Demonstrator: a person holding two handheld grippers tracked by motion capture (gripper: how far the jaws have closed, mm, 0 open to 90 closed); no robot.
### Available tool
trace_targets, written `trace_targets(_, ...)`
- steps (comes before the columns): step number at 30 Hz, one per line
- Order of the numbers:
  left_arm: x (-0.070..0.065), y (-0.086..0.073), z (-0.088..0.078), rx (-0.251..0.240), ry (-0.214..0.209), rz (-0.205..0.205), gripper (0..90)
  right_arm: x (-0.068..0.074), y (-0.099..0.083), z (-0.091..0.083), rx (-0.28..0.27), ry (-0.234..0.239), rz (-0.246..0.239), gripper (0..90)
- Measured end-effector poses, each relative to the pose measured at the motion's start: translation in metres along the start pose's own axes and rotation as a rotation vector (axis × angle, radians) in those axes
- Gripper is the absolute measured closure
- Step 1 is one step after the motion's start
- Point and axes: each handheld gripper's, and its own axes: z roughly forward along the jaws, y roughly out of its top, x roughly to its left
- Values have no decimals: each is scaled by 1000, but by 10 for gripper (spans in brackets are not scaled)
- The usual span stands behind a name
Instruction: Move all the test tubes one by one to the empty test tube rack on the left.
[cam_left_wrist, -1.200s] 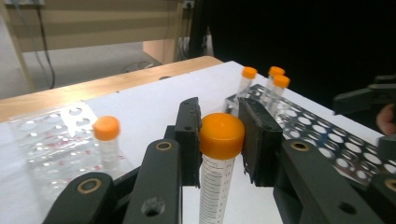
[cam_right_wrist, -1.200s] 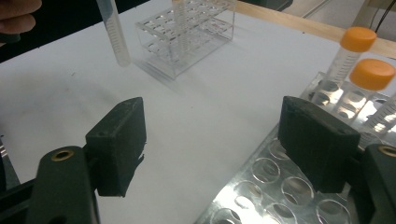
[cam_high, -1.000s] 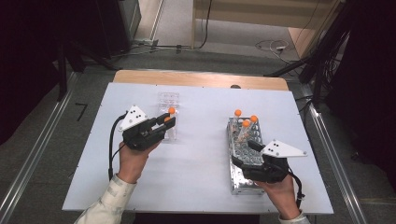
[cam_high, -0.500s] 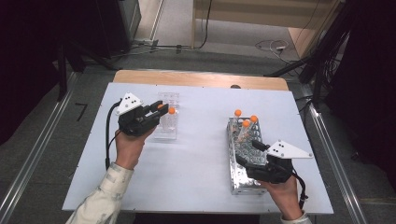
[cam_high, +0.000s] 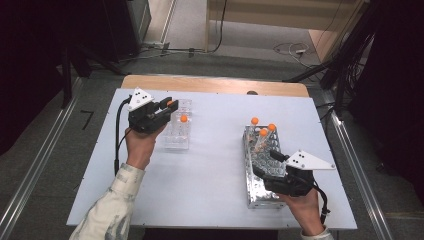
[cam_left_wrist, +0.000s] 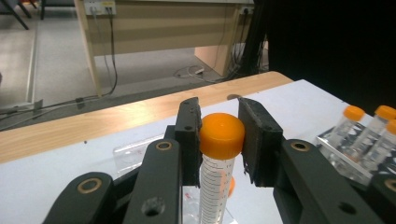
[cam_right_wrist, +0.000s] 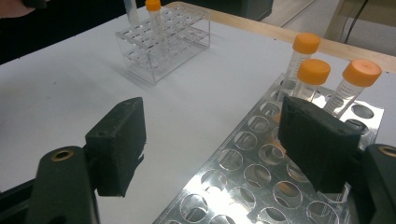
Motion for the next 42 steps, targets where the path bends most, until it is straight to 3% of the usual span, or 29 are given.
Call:
trace_targets(12, 4, -4, 18, 16, 25, 16, 701, 1, 1, -2, -8, 1, -2, 230)
trace_targets(21, 2, -8, 22, 27, 47, 36, 700, 0, 1, -3, -8, 0, -2, 233)
trace_targets(33, 5, -22, 27, 46, 46, 4, 699, 0, 0, -3, -9, 0, -5, 238)
trace_targets(42, 5, -30, 29, 55, 47, 2, 697, 0, 0, -2, -5, 1, -5, 238)
